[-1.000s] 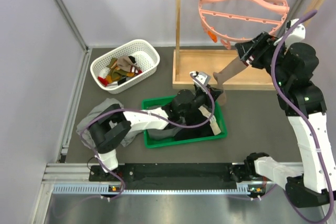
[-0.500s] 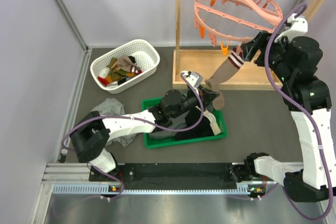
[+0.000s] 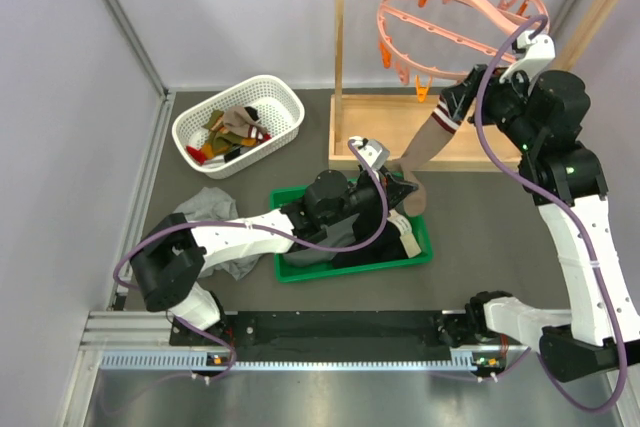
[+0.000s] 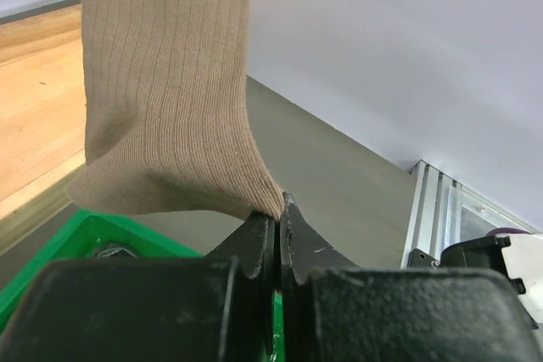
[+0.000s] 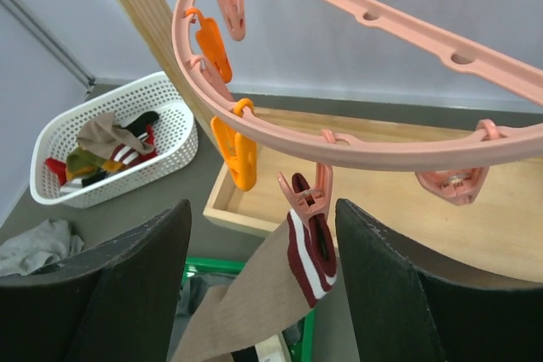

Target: Remove the socks clipped to the hanger

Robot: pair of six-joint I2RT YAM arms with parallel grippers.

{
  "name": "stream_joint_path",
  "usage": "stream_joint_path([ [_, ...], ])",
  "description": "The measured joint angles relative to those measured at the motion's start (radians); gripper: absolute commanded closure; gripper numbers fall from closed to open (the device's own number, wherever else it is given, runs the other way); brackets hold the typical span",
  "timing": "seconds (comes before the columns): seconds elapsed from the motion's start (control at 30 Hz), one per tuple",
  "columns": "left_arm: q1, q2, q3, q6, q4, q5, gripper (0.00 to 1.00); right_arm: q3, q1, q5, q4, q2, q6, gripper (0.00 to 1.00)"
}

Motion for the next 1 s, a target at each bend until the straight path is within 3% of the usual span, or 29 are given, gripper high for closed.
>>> stream_joint_path([
  [0.33,0.006,-0.019,0.000,-0.005,-0.008,0.040,1.00,-0.058,0.000,-0.021,0.066,0.011,-0.029,0.24],
  [0.53,0.010,-0.019,0.000,-0.009,-0.009,0.080,1.00,-0.065,-0.001,-0.038,0.079,0.029,-0.061,0.25],
  [0.73,0.012,-0.019,0.000,-0.012,-0.010,0.101,1.00,-0.094,-0.010,-0.085,0.113,0.038,-0.077,0.33],
  [1.0,0.013,-0.019,0.000,-0.016,-0.010,0.113,1.00,-0.098,-0.022,-0.145,0.151,0.090,-0.078,0.29],
])
